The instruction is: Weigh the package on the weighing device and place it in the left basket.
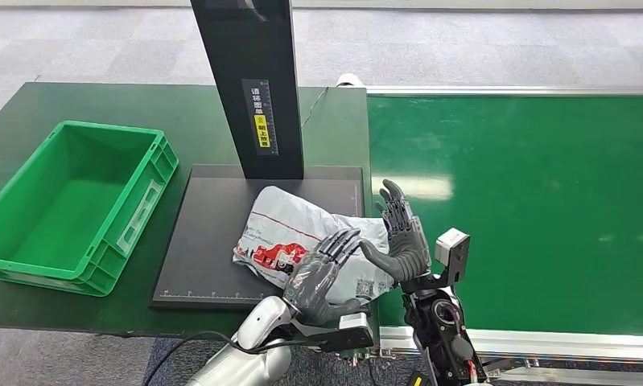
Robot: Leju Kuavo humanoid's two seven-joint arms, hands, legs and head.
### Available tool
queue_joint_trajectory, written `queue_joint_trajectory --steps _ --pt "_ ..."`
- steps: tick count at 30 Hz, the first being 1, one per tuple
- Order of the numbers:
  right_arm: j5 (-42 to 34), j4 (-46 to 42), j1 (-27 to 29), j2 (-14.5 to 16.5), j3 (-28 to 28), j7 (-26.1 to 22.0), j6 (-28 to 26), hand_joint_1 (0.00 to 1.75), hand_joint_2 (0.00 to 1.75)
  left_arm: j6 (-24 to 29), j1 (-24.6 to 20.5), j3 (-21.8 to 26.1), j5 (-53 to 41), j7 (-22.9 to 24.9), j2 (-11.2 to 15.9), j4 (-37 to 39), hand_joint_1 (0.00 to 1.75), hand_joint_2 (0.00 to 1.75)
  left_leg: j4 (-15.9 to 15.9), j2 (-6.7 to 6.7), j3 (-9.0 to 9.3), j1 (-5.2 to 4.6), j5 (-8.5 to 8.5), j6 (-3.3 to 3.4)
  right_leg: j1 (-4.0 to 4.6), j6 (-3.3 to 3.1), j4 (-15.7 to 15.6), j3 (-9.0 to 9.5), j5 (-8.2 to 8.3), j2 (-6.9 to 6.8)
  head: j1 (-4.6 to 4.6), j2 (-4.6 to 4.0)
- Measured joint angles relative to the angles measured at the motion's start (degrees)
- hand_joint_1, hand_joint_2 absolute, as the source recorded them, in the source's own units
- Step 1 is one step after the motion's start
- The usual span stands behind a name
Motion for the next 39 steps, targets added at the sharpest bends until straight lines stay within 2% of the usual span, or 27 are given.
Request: queue_joint_trajectory --steps 6,13,14,15,18,19,20,23,28,31,35,39 --pt "-0.4 0.2 0.1 -0.1 0.0 0.0 0.0 0.0 1.75 -1.0 -0.9 -1.0 -0.1 -0.3 0.0 6.8 0.0 1.75 0.0 0.0 0.0 0.0 0.0 0.0 0.0 0.0 0.0 0.0 0.0 0.0 0.01 0.0" --pt "-0.4 0.0 1.1 -0.1 0.0 0.1 -0.5 0.0 1.75 -3.1 -3.1 -2.0 -0.6 0.9 0.0 10.4 0.0 1.75 0.0 -0.01 0.0 0.0 0.0 0.0 0.0 0.0 0.0 0.02 0.0 -0.01 0.01 0.0" --pt "-0.4 0.0 1.2 -0.1 0.0 0.2 -0.5 0.0 1.75 -3.3 -3.5 -2.1 -0.6 1.0 -0.1 10.7 0.04 1.75 0.0 -0.01 0.01 0.0 0.0 0.0 0.0 0.0 0.0 0.02 0.0 -0.01 0.01 0.0" --pt "-0.4 -0.1 1.3 -0.1 0.0 0.3 -0.5 0.0 1.75 -3.4 -3.8 -2.1 -0.6 1.1 -0.1 11.0 0.21 1.75 0.0 -0.01 0.02 0.0 0.0 0.0 0.0 0.0 0.0 0.03 0.0 -0.01 0.01 0.0" --pt "-0.4 -0.2 1.4 -0.1 0.0 0.5 -0.5 0.0 1.75 -3.5 -4.6 -2.1 -0.3 1.0 -0.1 11.8 1.32 1.75 0.0 -0.01 0.05 0.0 0.01 0.0 0.0 0.0 0.0 0.07 0.0 -0.01 0.0 0.0" --pt "-0.3 -0.2 1.4 -0.1 0.0 0.6 -0.5 0.0 1.75 -3.4 -4.8 -2.1 0.0 0.8 -0.1 12.0 1.57 1.75 0.0 -0.01 0.06 0.0 0.01 0.01 0.0 0.0 0.0 0.08 0.0 -0.01 0.0 0.0" --pt "-0.3 -0.2 1.4 -0.1 0.0 0.6 -0.5 0.0 1.75 -3.3 -4.9 -2.2 0.3 0.6 -0.1 12.1 1.63 1.75 0.0 -0.01 0.06 0.0 0.02 0.01 0.0 0.0 0.0 0.08 0.0 -0.01 0.01 0.0" --pt "-0.2 -0.2 1.4 -0.1 0.0 0.6 -0.5 0.0 1.75 -2.6 -5.0 -2.2 1.2 -0.3 0.0 12.4 1.74 1.75 0.0 0.0 0.07 0.0 0.03 0.02 0.0 0.0 0.0 0.09 0.02 0.0 0.01 0.0" --pt "0.0 -0.4 1.7 -0.1 0.0 0.8 -0.7 0.0 1.75 0.3 -5.0 -1.7 4.2 -2.6 0.3 12.3 1.75 1.75 0.0 0.04 0.07 -0.01 0.12 0.01 0.0 -0.05 0.0 0.07 0.13 0.03 0.01 0.0" --pt "0.1 -1.0 2.3 -0.2 0.0 0.9 -0.8 0.0 1.75 2.9 -6.2 0.1 7.1 -3.6 0.8 11.0 1.75 1.75 0.0 0.03 0.05 0.0 0.21 -0.01 0.01 -0.09 0.0 0.05 0.2 0.02 0.01 0.0" --pt "0.1 -1.5 2.9 -0.3 0.0 1.0 -0.7 0.0 1.75 5.7 -7.5 4.0 10.0 -4.4 2.6 6.7 1.75 1.75 0.0 0.01 0.04 0.02 0.32 -0.05 0.02 -0.11 0.0 0.05 0.26 0.01 0.02 0.0" --pt "0.2 -1.5 2.7 -0.3 0.0 1.0 -1.0 0.0 1.75 7.5 -5.8 7.7 13.0 -5.6 5.7 -1.2 1.75 1.75 0.0 0.02 -0.02 0.03 0.33 -0.06 0.03 -0.11 0.1 -0.02 0.26 0.03 0.01 0.0"
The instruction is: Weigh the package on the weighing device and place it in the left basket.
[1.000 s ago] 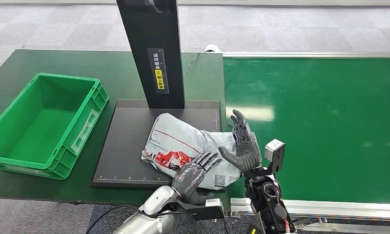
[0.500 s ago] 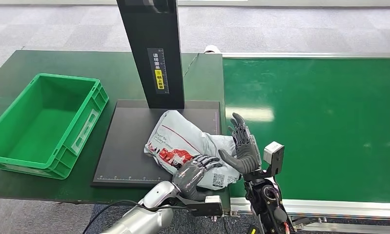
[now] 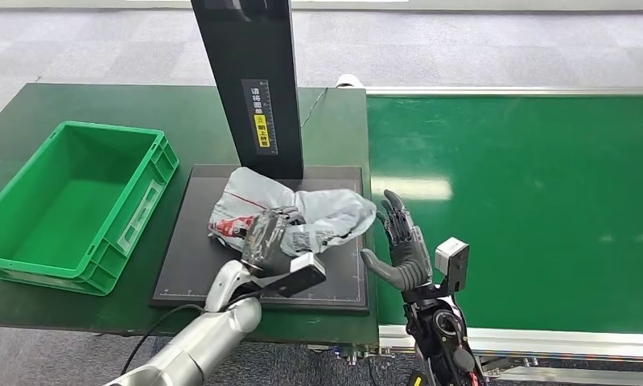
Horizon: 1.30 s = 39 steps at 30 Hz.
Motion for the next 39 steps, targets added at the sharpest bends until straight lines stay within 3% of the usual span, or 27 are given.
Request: queue_joint_trajectory --steps 16,26,32,39 --pt "0.3 -6.6 6.0 -0.3 -0.6 1.1 -1.7 0.0 1.75 3.0 5.6 16.1 7.1 -2.7 8.3 -26.2 1.75 1.75 0.0 -0.02 -0.18 0.0 -0.02 -0.01 0.01 0.02 0.0 -0.18 -0.04 -0.01 0.01 0.0" --pt "0.6 -7.9 7.4 -0.3 -1.6 1.1 -1.9 0.0 1.75 2.7 8.0 30.1 19.9 -7.1 11.1 -40.9 1.75 1.75 0.0 0.0 -0.2 0.0 -0.02 -0.01 0.01 0.02 0.0 -0.19 -0.05 0.0 0.02 0.0" --pt "0.8 -7.9 7.1 -0.5 -1.6 0.4 -1.5 0.0 1.75 0.4 2.4 36.7 18.4 -4.5 14.7 -38.6 1.75 1.75 0.0 -0.05 -0.17 0.02 0.04 -0.05 0.03 0.01 0.0 -0.19 -0.04 -0.05 0.02 0.0" --pt "1.1 -7.9 6.4 -0.2 -1.6 0.3 -0.7 0.0 1.75 1.8 -12.4 36.9 4.0 2.3 16.5 -18.4 1.75 1.75 0.0 -0.03 -0.15 0.02 0.1 -0.04 0.02 -0.01 0.0 -0.15 0.04 -0.03 0.01 0.0"
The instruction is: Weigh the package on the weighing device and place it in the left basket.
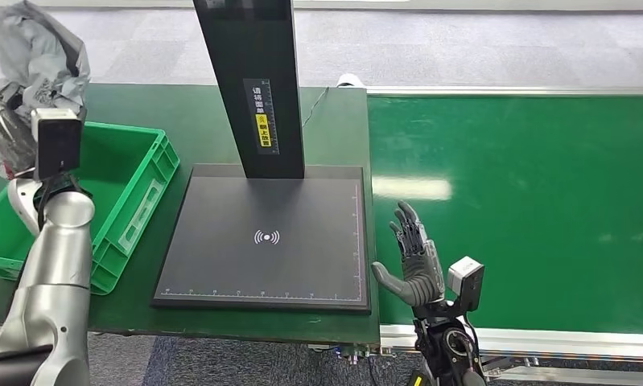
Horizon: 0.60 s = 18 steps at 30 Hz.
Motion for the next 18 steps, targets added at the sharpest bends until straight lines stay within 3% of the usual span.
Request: queue_joint_trajectory --steps 6,14,15,16,18 --pt "0.0 0.0 -0.3 0.4 0.1 0.2 0.3 0.0 1.75 -0.5 -6.5 -1.5 -6.0 4.6 -0.3 15.9 1.75 1.75 0.0 0.04 -0.04 -0.01 -0.02 0.0 -0.01 0.0 0.0 -0.07 0.0 0.04 -0.01 0.0" --pt "-0.2 0.3 -1.2 0.5 0.4 -0.2 0.4 0.0 1.75 -2.3 -6.5 -0.9 -2.7 1.4 -0.1 25.6 1.74 1.75 0.0 0.04 -0.09 0.0 -0.04 -0.02 0.0 -0.01 0.0 -0.11 -0.01 0.06 -0.01 0.0" --pt "-0.2 0.3 -1.3 0.5 0.4 -0.2 0.4 0.0 1.75 -2.6 -6.2 -0.6 -2.2 1.1 0.0 26.1 1.64 1.75 0.0 0.04 -0.1 0.0 -0.04 -0.02 0.0 -0.01 0.0 -0.11 -0.01 0.06 -0.01 0.0" --pt "-0.3 0.3 -1.3 0.5 0.4 -0.2 0.3 0.0 1.75 -2.8 -5.9 -0.3 -1.7 0.7 0.1 26.5 1.44 1.75 0.0 0.04 -0.09 0.0 -0.04 -0.02 0.0 -0.01 0.0 -0.11 -0.01 0.06 -0.01 0.0" --pt "-0.3 0.3 -1.2 0.5 0.5 -0.2 0.0 0.0 1.75 -3.2 -5.1 0.2 -0.9 0.1 0.2 27.1 0.57 1.75 0.0 0.03 -0.09 0.0 -0.04 -0.02 0.0 -0.01 0.0 -0.11 -0.01 0.06 -0.01 0.0"
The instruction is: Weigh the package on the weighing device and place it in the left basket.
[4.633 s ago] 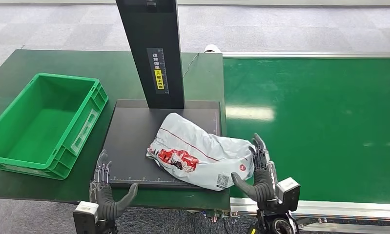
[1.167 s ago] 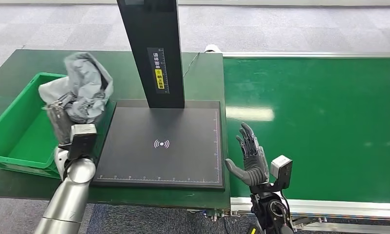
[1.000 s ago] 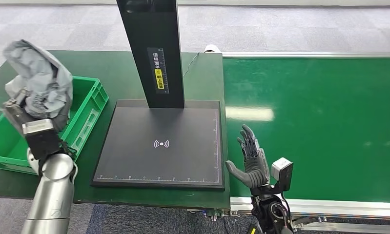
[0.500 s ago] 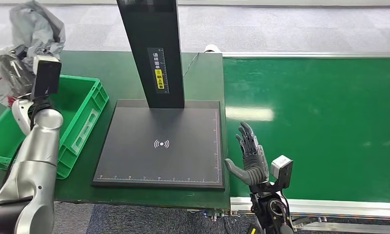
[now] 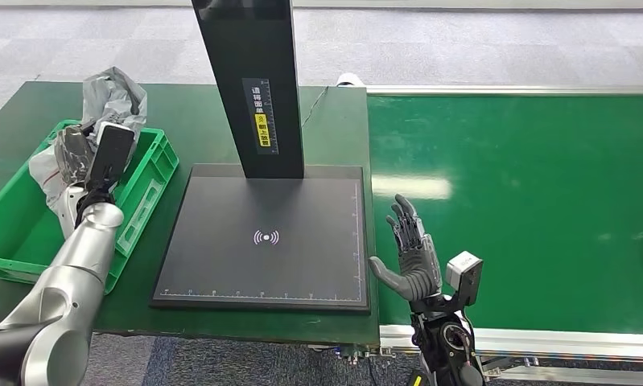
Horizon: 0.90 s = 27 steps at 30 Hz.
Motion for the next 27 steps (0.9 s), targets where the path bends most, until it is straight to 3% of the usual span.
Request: queue_joint_trajectory --steps 1,2,7,11,19,24,27 --pt "0.0 0.0 0.1 0.0 0.0 0.1 -0.1 0.0 1.75 -0.3 0.4 0.3 0.3 -0.2 0.1 0.2 0.23 1.75 0.0 0.0 0.0 0.0 0.0 0.0 0.0 0.0 0.0 0.0 0.0 0.0 0.0 0.0" --pt "-0.1 0.0 0.3 0.0 0.0 0.1 -0.2 0.0 1.75 -0.5 0.7 0.6 0.7 -0.4 0.2 0.4 0.0 1.75 0.0 0.0 0.0 0.0 0.0 0.0 0.0 0.0 0.0 -0.01 0.0 0.0 0.0 0.0" --pt "0.0 -1.2 2.3 0.0 -0.1 0.7 -0.9 0.0 1.75 -0.8 1.8 3.2 6.7 -5.9 0.5 -0.2 0.0 1.75 0.0 0.0 -0.01 0.0 0.0 0.0 0.0 0.0 0.0 -0.02 -0.01 0.0 0.0 0.0" --pt "0.3 -2.6 3.9 0.0 -0.2 1.0 -1.6 0.0 1.75 -0.8 5.2 5.0 15.1 -11.9 0.2 -7.2 0.0 1.75 0.0 0.09 -0.01 0.0 -0.02 -0.01 0.0 0.0 0.0 -0.04 -0.01 0.06 0.0 0.0" --pt "0.5 -5.4 6.2 0.0 -0.6 1.6 -2.3 0.0 1.75 -0.2 21.9 4.9 24.1 -15.1 -3.9 -34.4 0.0 1.75 0.0 0.22 -0.01 -0.02 -0.09 0.01 -0.02 0.01 0.0 -0.07 -0.06 0.08 0.01 0.0" --pt "0.8 -6.2 6.9 0.1 -1.1 1.8 -2.2 0.0 1.75 3.8 31.9 2.5 22.8 -17.5 -7.4 -48.8 0.0 1.75 0.0 0.26 -0.01 -0.04 -0.14 0.02 -0.03 0.02 0.0 -0.06 -0.06 0.09 0.0 0.0" --pt "0.9 -6.2 6.9 0.1 -1.3 1.8 -2.1 0.0 1.75 5.9 36.4 0.7 20.9 -17.5 -8.6 -53.4 0.0 1.75 0.0 0.22 -0.01 -0.03 -0.15 0.02 -0.03 0.02 0.0 -0.06 -0.07 0.08 0.01 0.0"
